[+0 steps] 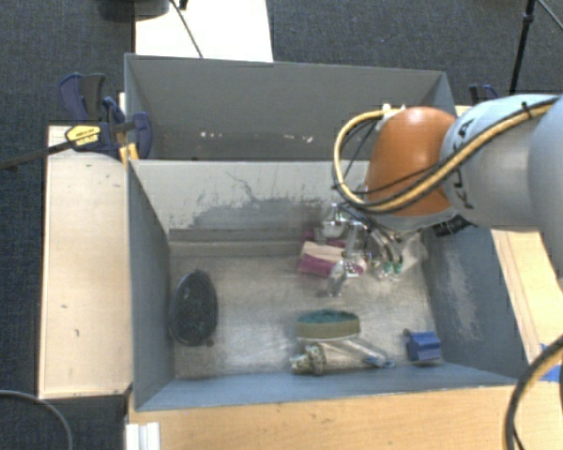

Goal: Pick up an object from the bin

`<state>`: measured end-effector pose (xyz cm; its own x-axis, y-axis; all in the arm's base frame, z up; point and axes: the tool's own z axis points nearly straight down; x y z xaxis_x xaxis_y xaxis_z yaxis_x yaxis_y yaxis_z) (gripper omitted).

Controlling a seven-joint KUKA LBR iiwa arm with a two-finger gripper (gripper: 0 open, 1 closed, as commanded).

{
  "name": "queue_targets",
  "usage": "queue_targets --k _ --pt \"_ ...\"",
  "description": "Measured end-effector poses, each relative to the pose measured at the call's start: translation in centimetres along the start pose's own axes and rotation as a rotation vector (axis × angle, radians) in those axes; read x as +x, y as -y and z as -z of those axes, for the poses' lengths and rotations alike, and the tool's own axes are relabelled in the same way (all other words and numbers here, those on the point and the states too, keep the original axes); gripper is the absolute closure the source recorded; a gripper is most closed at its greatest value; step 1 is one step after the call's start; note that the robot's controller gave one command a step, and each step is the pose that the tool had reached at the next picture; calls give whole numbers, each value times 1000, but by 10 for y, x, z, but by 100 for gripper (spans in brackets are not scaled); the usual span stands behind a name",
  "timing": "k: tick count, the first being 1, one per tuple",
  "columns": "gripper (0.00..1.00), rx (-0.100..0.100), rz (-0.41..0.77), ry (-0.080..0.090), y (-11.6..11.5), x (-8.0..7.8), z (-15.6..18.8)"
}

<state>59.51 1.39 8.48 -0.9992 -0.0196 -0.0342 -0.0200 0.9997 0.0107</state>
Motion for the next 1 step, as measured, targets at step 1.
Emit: queue_targets --k 1 --pt "100 -1 1 12 0 -3 3"
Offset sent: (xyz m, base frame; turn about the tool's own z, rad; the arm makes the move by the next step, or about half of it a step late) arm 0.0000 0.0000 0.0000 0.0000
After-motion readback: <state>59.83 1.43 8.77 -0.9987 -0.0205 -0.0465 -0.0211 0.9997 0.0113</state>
